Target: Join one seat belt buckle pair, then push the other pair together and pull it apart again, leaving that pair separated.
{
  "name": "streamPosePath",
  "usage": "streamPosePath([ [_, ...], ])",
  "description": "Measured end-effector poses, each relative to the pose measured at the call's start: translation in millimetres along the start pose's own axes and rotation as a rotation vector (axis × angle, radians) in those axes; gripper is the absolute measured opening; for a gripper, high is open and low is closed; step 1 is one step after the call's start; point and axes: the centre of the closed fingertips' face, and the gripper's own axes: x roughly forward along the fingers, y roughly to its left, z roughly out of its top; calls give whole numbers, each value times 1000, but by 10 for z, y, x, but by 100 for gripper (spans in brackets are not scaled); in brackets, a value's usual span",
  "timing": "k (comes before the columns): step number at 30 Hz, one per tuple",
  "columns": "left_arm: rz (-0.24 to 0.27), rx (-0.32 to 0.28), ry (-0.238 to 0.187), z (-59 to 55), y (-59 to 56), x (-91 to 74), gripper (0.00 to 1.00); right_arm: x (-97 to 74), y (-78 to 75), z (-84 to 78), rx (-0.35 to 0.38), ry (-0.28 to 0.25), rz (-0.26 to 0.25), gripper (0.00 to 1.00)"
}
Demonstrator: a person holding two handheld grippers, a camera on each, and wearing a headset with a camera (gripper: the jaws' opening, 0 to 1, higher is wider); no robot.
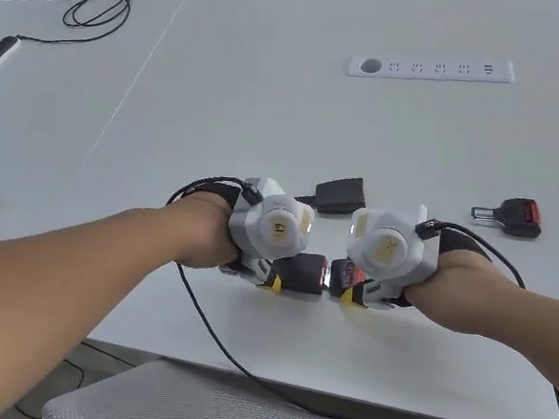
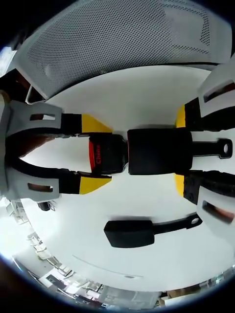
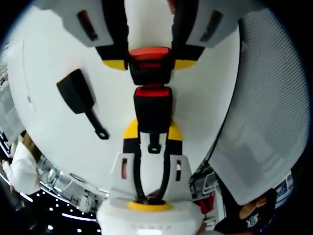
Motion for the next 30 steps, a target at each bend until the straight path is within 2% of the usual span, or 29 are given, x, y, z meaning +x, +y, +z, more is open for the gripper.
streamPosePath([
  [4,5,-13,-12,-10,8,-4,29,-1,14,-24,-19,5,3,32],
  [12,4,-15,10,-15,16,-9,29,3,40,-48,-18,19,25,32],
  [17,3,-22,9,-16,12,-9,29,0,66,-56,-11,8,25,32],
  [30,-5,-18,16,-17,10,-11,31,6,69,-50,2,26,19,33],
])
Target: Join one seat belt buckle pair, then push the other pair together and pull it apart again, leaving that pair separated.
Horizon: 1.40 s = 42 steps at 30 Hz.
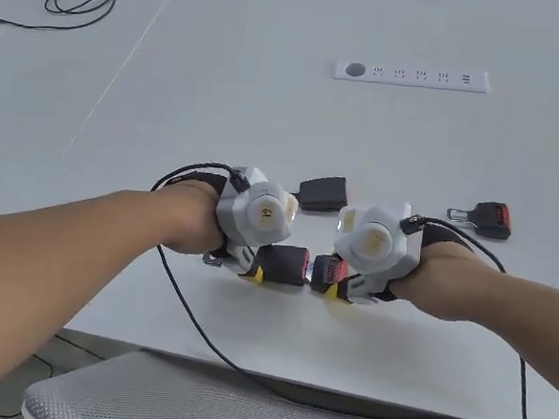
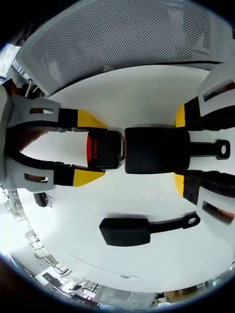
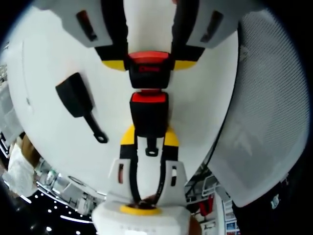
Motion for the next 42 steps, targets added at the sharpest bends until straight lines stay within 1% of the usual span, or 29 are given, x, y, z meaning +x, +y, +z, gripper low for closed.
streamPosePath([
  [4,9,-6,3,6,-3,-2,32,0,0,1,9,9,7,33],
  [7,26,-23,21,8,-1,-4,32,-4,1,4,13,15,8,34],
  [9,34,-27,24,4,-10,-9,32,-6,7,6,10,13,6,34],
  [10,34,-32,26,0,-24,-10,32,-9,7,9,7,12,7,34],
  [13,28,-17,17,17,-92,-43,34,-38,56,24,7,12,15,36],
  [14,29,-25,15,24,-100,-64,34,-58,65,51,10,-3,16,36],
  [15,37,-32,-7,55,-95,-100,34,-66,66,64,10,-9,14,37],
  [16,44,-38,-26,81,-89,-131,34,-95,60,101,6,-23,4,40],
  [17,53,-58,-46,114,-82,-183,35,-115,56,121,5,-30,-2,43],
  [20,76,-71,-61,164,-68,-294,40,-221,85,190,11,-52,4,43],
  [23,84,-50,-84,266,-72,-390,42,-334,88,266,-1,-76,-3,43],
  [26,102,-39,-109,391,2,-462,44,-450,35,314,-2,-97,-16,42],
  [27,114,-42,-122,449,54,-488,44,-496,-3,313,-24,-102,-29,42],
  [28,122,-49,-134,492,95,-502,44,-526,-37,286,-48,-92,-37,41],
  [29,128,-55,-149,552,144,-522,45,-570,-88,236,-60,-78,-54,41],
  [30,130,-56,-156,584,175,-526,45,-594,-114,203,-66,-77,-57,41],
  [31,135,-61,-162,620,240,-516,45,-639,-163,156,-59,-79,-65,41],
  [32,140,-67,-166,644,278,-514,45,-670,-208,116,-45,-79,-72,40],
  [33,147,-71,-173,680,337,-509,46,-702,-251,69,-11,-80,-83,40],
  [34,148,-73,-177,700,369,-507,46,-743,-309,-10,34,-79,-92,40],
  [35,150,-77,-182,724,402,-507,46,-772,-347,-66,42,-75,-94,40],
  [36,154,-81,-189,746,439,-507,46,-822,-420,-158,44,-65,-110,40],
  [37,160,-78,-199,784,479,-519,46,-850,-458,-213,46,-60,-117,40],
  [38,164,-78,-203,798,513,-519,46,-879,-504,-285,55,-52,-123,40],
  [39,170,-80,-203,810,582,-510,46,-910,-543,-346,60,-48,-129,40],
  [41,184,-66,-200,807,667,-503,46,-992,-625,-493,66,-32,-145,40],
  [42,190,-66,-196,799,731,-497,46,-1045,-674,-585,64,-20,-155,39],
])
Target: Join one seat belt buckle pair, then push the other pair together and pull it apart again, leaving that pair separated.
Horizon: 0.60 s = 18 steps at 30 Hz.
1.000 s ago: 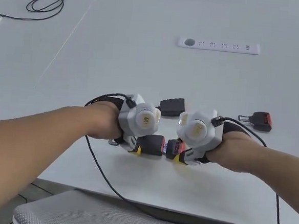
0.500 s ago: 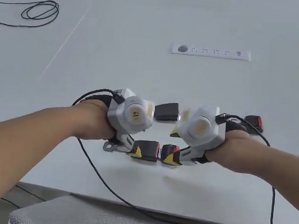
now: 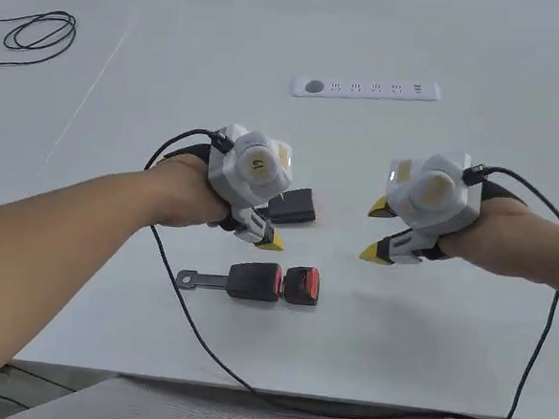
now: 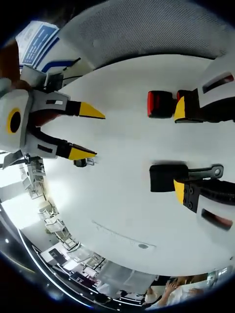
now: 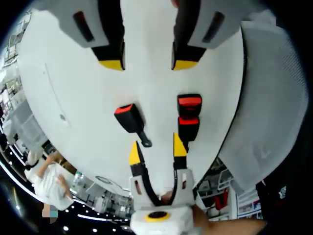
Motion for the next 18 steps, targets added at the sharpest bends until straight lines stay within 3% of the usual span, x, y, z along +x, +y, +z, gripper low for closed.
streamPosePath([
  [5,26,-22,11,-42,219,68,46,-194,-252,-373,-4,41,-28,36],
  [13,19,-27,40,-134,383,201,44,-382,-633,-942,45,121,-59,37],
  [18,-10,-3,74,-204,405,322,43,-379,-681,-1052,41,142,-47,37],
])
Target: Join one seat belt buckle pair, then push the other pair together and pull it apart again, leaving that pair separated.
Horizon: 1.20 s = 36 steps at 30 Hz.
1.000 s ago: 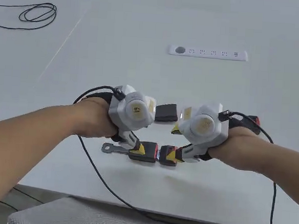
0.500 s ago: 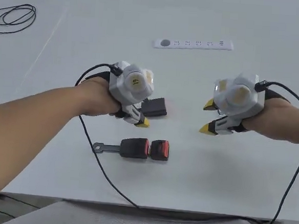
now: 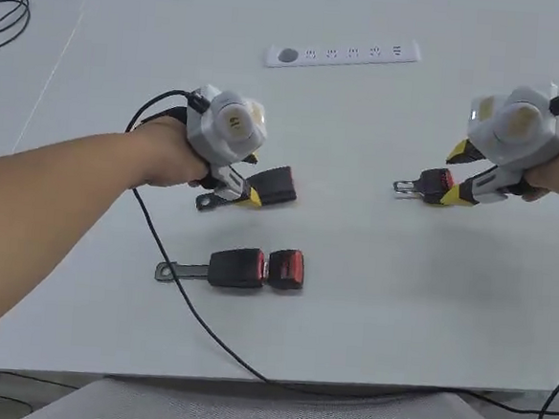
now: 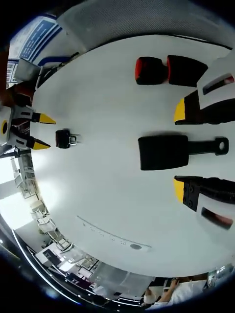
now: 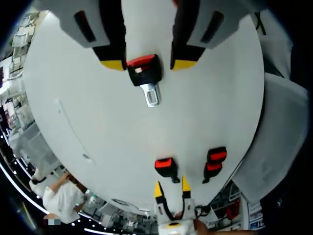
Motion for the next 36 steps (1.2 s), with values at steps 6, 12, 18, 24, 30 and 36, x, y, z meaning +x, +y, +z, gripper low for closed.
streamPosePath([
  [6,-24,24,16,37,12,91,42,101,-84,-12,-5,4,17,38],
  [12,-78,74,65,0,-13,153,33,271,-34,-61,-40,44,69,37],
  [18,-81,103,45,-9,-48,155,32,344,-31,-88,-43,53,86,33],
  [24,-69,127,64,-15,-35,176,32,356,-48,-96,-44,64,100,33],
  [30,-65,152,94,-40,-26,196,32,368,-50,-67,-46,66,94,33],
  [36,-62,136,83,-54,-5,220,32,402,58,98,-58,48,93,33],
])
